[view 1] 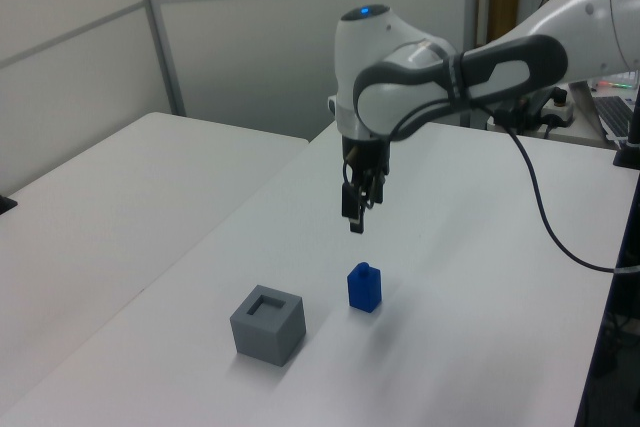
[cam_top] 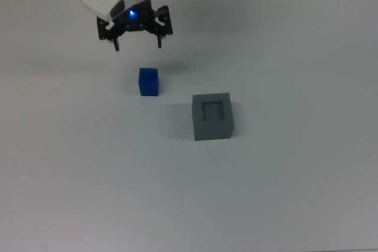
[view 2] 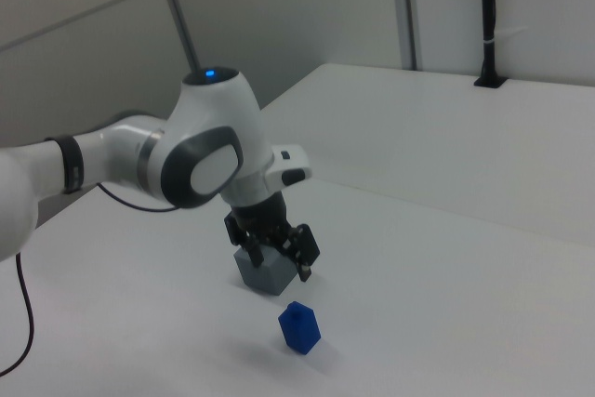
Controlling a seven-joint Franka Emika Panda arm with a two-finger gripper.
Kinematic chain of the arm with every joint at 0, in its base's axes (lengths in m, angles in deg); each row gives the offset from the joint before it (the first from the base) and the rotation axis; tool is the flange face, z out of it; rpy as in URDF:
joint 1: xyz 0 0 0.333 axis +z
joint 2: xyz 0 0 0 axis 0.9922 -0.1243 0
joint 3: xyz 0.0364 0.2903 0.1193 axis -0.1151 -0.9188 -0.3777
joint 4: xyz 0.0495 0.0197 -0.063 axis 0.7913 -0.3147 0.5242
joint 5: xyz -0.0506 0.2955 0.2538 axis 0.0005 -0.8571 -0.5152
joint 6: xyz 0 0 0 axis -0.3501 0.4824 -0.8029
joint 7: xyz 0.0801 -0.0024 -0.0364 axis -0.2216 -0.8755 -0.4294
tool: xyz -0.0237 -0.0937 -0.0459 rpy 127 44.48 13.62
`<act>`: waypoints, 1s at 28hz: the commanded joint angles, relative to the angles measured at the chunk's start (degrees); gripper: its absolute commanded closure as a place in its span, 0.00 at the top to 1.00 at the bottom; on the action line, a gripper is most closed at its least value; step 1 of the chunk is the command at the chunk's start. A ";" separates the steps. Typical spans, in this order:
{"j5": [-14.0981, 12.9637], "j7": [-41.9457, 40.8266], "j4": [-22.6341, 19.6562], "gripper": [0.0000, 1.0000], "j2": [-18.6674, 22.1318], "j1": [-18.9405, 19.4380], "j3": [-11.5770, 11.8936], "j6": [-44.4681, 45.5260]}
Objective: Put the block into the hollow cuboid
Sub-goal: 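Lower the open gripper down onto the blue block, then close the gripper around the blue block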
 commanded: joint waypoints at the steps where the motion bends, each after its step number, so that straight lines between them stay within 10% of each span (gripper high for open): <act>1: 0.29 -2.97 -5.86 1.00 2.04 0.33 -0.19 -4.38; 28: 2.13 -2.28 -4.64 1.00 -9.03 0.42 -0.19 -7.80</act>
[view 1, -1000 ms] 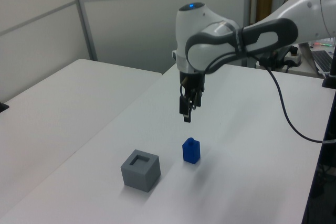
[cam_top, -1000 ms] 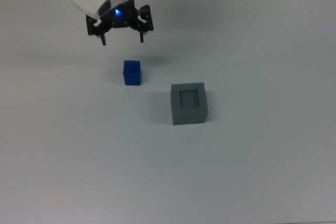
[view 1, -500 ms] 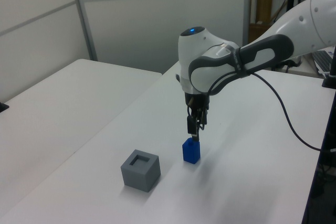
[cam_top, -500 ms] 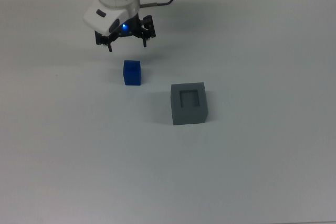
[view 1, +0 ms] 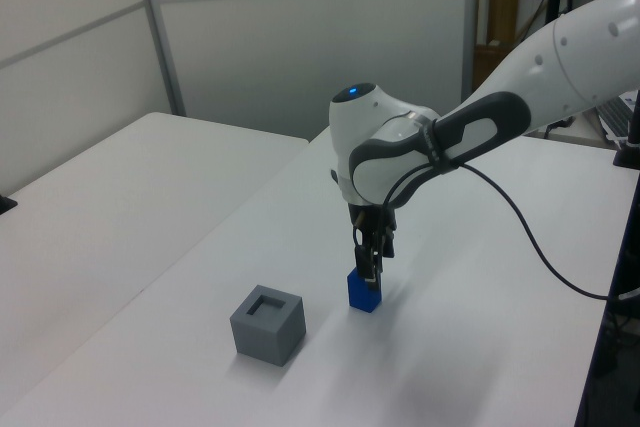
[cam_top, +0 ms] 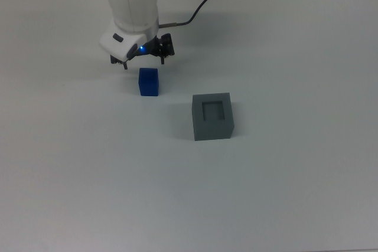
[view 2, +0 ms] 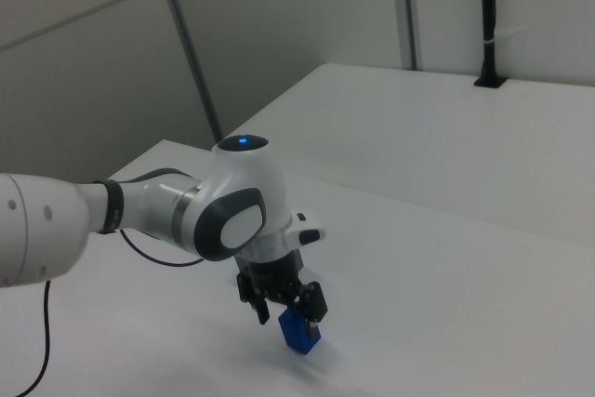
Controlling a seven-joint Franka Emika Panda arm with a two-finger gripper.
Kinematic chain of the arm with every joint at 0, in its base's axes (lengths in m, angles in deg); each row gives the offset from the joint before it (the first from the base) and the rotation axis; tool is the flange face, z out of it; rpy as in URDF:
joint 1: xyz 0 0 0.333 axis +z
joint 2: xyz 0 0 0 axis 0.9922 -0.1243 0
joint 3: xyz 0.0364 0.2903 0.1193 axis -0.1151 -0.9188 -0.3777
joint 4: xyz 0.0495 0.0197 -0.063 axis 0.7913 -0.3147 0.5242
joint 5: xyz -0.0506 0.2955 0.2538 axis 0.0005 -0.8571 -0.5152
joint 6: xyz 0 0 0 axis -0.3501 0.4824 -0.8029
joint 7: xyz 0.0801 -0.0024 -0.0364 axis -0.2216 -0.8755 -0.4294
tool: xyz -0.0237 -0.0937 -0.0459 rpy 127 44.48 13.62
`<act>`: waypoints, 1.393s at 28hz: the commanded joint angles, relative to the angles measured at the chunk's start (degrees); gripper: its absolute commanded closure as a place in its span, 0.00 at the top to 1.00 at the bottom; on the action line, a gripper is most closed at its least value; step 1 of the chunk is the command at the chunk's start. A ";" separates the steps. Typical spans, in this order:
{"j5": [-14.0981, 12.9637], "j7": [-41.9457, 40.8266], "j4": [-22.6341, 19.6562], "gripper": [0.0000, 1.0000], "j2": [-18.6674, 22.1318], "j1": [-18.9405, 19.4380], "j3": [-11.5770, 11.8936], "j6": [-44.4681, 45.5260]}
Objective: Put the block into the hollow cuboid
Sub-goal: 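Close the gripper around the blue block, then lift the blue block and carry it toward the grey hollow cube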
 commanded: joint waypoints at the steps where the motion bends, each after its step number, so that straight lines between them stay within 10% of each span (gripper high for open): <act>1: 1.23 0.76 0.85 0.96 -1.68 0.30 0.00 -2.86; 14: 0.96 0.85 1.99 0.02 -1.68 0.30 -0.09 -2.77; 39: -6.33 13.50 18.77 0.00 -4.22 0.38 -5.36 4.26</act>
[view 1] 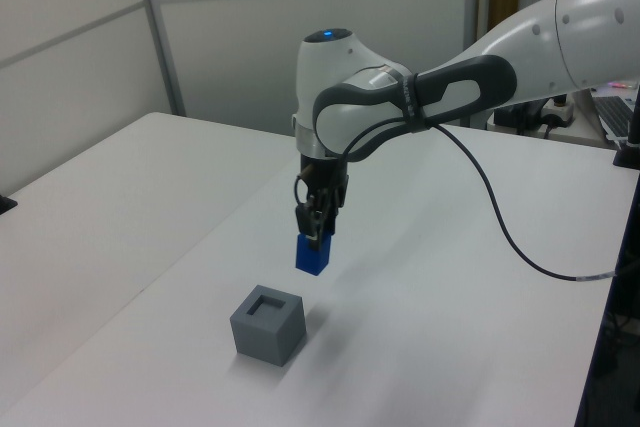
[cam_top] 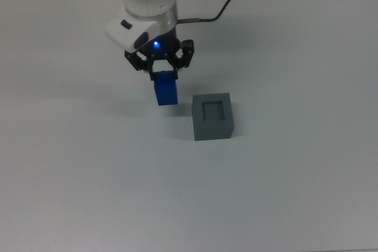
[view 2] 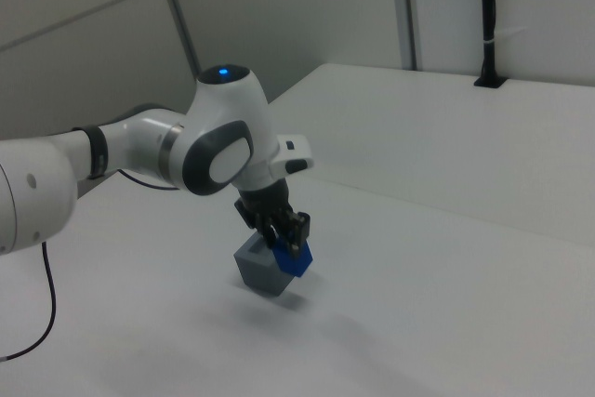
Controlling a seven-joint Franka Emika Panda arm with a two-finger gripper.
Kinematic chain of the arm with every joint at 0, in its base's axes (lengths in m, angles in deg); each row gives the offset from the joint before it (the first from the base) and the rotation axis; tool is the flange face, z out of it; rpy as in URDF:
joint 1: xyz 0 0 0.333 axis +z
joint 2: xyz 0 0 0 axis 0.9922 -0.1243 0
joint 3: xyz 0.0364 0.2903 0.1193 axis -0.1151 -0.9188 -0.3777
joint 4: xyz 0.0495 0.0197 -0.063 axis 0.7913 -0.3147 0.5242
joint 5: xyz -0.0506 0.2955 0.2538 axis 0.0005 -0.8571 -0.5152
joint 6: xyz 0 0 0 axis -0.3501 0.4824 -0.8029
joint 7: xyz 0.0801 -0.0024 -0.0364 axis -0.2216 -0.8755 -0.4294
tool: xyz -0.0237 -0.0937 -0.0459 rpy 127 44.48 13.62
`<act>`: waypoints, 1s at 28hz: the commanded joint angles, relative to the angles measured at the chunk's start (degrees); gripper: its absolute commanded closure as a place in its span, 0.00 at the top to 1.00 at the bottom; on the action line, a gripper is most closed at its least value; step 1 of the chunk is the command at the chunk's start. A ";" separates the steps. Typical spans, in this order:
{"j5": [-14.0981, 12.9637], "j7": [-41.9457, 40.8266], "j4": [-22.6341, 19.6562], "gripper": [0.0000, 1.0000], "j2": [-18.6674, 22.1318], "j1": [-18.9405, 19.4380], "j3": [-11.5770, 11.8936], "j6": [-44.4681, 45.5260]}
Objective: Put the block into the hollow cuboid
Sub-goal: 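Lower the blue block into the opening of the grey cube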
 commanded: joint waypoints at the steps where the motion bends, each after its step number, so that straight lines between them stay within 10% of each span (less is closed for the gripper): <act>1: -1.12 4.55 4.38 0.00 -2.67 0.34 -1.90 1.52; 28: -0.06 10.53 9.92 0.02 -8.56 3.77 -4.98 0.82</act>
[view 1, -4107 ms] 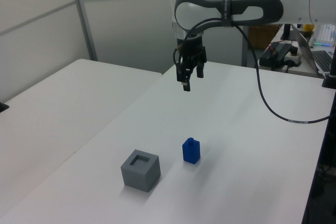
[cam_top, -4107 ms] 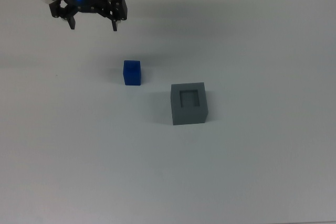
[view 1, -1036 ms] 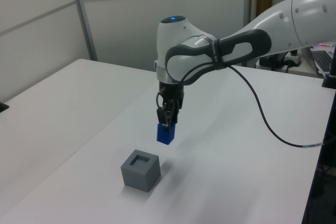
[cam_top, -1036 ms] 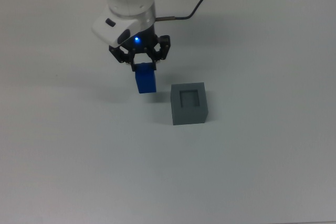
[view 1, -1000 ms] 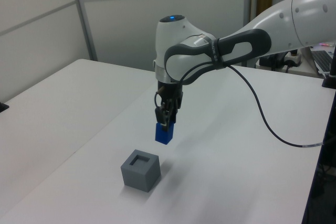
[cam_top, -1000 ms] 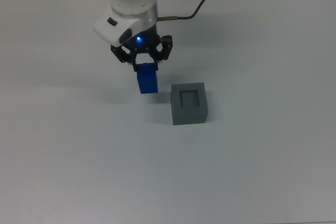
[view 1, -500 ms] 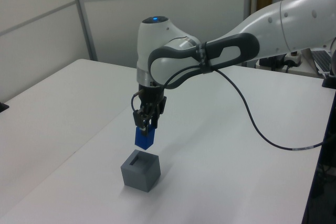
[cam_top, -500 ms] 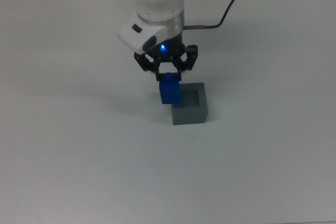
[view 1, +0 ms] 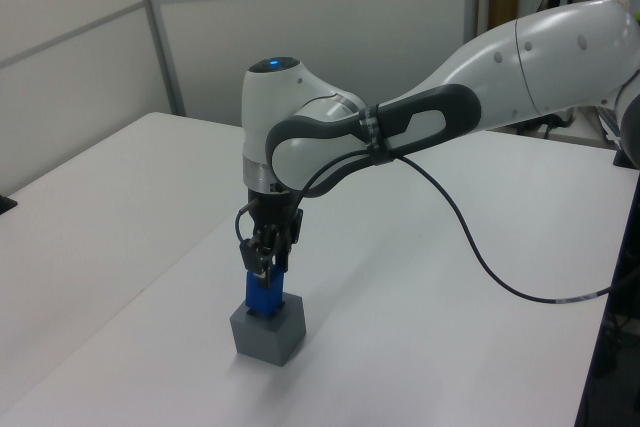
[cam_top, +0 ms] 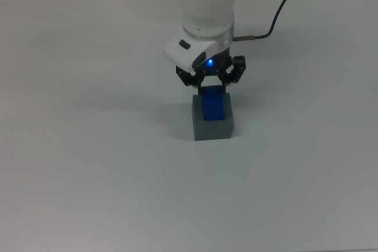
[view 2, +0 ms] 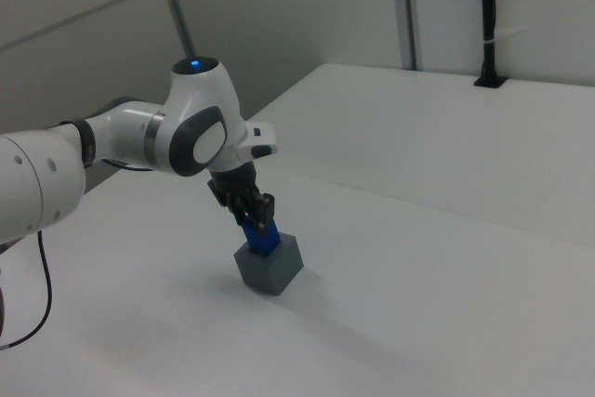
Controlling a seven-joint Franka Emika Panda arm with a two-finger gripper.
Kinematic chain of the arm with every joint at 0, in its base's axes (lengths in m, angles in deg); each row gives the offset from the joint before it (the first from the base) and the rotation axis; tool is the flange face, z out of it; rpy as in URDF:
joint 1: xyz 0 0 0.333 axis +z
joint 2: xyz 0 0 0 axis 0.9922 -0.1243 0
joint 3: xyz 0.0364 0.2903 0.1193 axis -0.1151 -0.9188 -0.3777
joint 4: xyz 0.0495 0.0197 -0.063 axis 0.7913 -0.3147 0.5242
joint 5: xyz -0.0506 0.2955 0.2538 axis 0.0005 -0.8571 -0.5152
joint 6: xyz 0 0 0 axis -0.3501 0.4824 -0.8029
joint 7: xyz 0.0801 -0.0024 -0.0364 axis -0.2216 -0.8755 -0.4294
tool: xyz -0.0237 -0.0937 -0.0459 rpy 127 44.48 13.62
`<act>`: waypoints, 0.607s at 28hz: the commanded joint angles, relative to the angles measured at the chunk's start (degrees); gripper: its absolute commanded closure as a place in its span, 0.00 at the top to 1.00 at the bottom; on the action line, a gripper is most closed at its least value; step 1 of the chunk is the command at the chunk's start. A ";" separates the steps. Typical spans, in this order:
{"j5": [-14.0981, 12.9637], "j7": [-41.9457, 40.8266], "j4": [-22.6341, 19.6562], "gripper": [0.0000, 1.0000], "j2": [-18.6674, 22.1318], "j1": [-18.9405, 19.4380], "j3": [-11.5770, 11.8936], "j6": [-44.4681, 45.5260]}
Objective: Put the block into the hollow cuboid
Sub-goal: 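Lower the blue block into the opening of the grey cube, then open the gripper to release the blue block inside the cube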
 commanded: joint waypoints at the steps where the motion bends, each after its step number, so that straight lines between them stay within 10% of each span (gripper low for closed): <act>1: -0.05 0.92 1.44 0.02 -0.97 0.41 0.23 0.90; 17: 0.74 0.48 0.47 0.04 -1.05 0.32 0.23 1.17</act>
